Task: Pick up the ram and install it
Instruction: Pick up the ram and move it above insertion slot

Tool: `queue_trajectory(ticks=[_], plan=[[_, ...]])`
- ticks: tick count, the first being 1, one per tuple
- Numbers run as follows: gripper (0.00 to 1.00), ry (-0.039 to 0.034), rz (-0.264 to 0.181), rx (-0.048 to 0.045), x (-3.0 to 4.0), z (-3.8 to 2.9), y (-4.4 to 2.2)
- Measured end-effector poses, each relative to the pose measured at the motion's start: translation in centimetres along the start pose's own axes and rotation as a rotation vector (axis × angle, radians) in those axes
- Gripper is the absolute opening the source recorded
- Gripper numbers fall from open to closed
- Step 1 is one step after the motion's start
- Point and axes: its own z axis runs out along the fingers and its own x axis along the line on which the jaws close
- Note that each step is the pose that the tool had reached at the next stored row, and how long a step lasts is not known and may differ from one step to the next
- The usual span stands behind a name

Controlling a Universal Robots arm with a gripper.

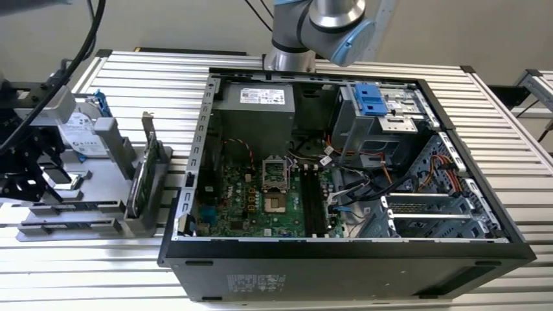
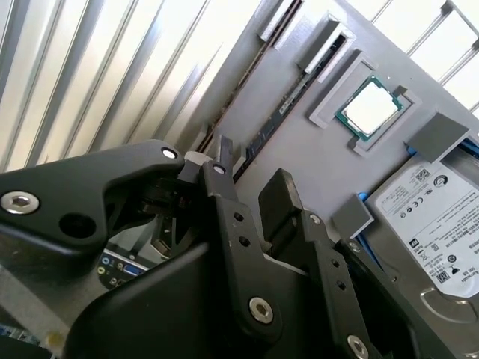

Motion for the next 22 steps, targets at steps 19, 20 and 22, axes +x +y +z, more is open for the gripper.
queue_trajectory(ticks=[19,20,22], plan=[[1.0,0.0,-0.005,0.0019,0.02,2.19,-0.37],[1.0,0.0001,-0.005,0.0019,0.02,2.35,-0.38],[1.0,0.0001,-0.005,0.0018,0.03,2.66,-0.4]])
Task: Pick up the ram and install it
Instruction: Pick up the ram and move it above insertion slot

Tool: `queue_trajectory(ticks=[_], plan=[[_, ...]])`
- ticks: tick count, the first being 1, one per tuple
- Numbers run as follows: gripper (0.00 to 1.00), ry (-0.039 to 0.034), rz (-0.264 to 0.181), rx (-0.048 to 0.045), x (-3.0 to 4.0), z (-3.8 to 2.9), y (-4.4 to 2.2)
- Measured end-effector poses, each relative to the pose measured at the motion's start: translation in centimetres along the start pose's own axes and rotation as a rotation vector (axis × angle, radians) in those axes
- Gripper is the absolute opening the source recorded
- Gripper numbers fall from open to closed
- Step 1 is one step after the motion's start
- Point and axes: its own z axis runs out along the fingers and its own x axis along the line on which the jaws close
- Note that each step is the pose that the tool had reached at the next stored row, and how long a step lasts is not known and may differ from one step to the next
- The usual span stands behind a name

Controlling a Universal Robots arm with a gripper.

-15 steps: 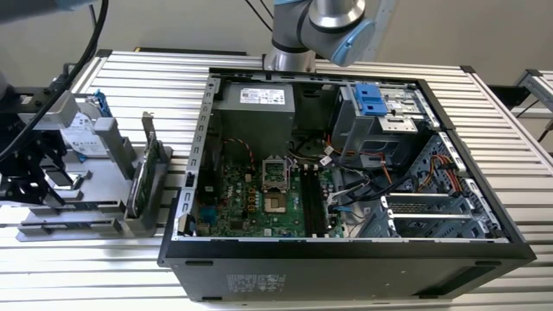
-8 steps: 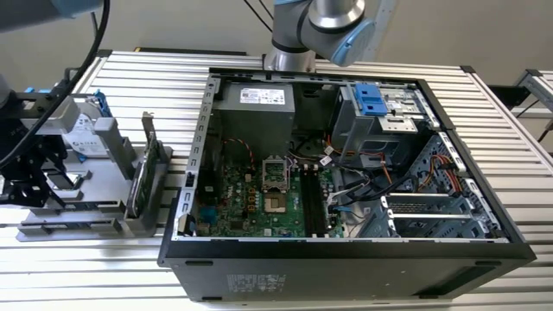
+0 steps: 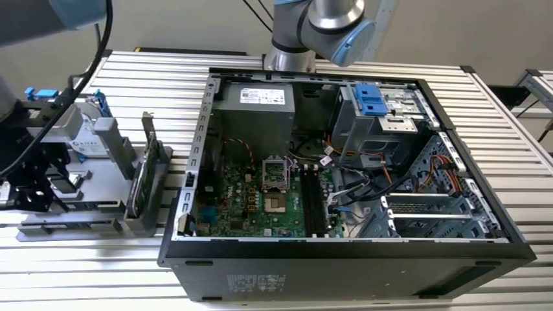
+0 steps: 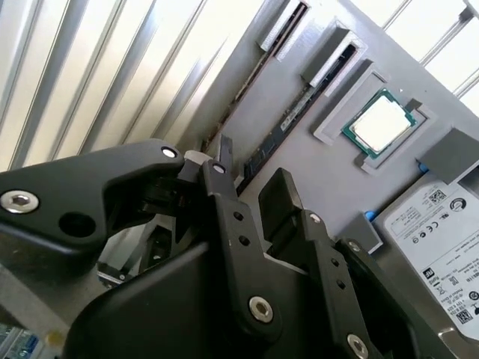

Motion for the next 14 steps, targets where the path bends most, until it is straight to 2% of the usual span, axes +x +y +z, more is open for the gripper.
queue_trajectory(ticks=[8,14], plan=[[1.0,0.0,0.0,0.0005,0.01,1.33,-0.14],[1.0,0.0001,0.0,0.0036,-0.05,2.01,-0.24]])
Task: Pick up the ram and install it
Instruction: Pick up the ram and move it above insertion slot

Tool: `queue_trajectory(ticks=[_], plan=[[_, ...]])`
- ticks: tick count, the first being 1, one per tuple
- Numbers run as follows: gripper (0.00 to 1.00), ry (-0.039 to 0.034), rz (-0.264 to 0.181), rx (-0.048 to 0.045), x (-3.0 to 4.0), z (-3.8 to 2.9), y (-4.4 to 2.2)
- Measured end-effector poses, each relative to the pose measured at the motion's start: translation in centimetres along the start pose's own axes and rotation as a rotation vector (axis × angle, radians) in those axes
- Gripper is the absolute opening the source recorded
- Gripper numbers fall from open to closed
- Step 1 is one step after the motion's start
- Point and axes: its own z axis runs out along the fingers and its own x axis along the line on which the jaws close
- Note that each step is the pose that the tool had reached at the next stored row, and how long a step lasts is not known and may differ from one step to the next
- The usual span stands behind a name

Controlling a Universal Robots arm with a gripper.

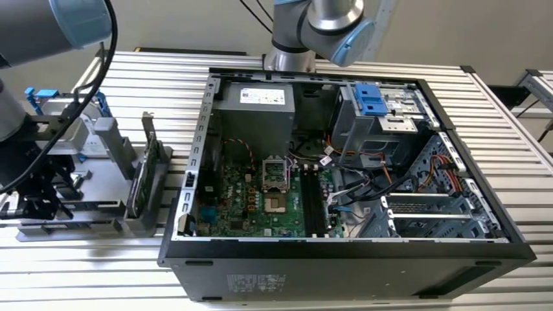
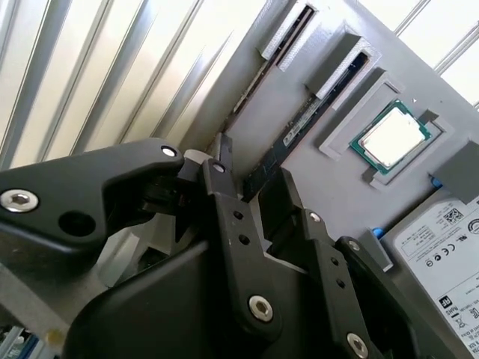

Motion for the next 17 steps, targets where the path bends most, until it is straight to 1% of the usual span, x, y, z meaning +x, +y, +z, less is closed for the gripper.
queue_trajectory(ticks=[3,7,17], plan=[[1.0,0.0001,0.0,0.0021,-0.01,0.15,-0.02],[1.0,0.0002,0.0,0.0024,-0.01,0.19,-0.02],[1.0,-0.0001,0.0,0.0023,-0.43,1.07,-0.07]])
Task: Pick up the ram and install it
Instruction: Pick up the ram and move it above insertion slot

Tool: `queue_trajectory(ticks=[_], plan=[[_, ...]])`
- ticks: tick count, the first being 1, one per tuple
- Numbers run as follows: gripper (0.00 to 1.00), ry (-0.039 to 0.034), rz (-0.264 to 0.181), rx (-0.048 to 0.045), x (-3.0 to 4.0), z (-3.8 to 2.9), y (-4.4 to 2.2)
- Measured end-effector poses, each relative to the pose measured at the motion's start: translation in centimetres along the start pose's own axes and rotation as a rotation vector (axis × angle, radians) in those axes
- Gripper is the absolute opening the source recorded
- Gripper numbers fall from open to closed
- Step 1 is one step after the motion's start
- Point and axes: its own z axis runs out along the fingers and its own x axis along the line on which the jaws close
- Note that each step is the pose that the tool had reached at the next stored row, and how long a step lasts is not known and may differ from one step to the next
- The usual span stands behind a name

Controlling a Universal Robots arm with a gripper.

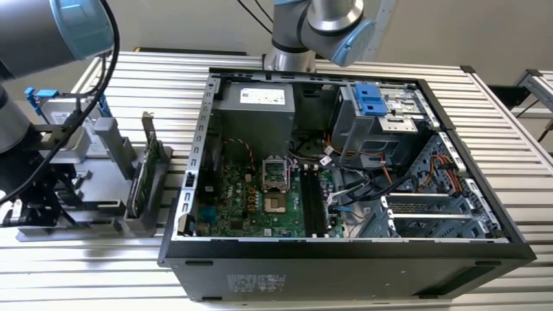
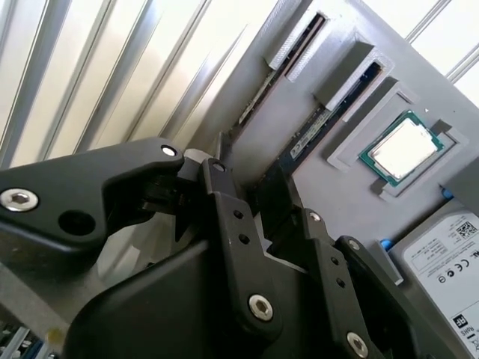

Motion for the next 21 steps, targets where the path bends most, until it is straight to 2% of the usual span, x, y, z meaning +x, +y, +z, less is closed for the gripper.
queue_trajectory(ticks=[21], plan=[[1.0,-0.0048,0.0,0.0008,-1.02,1.42,-0.12]])
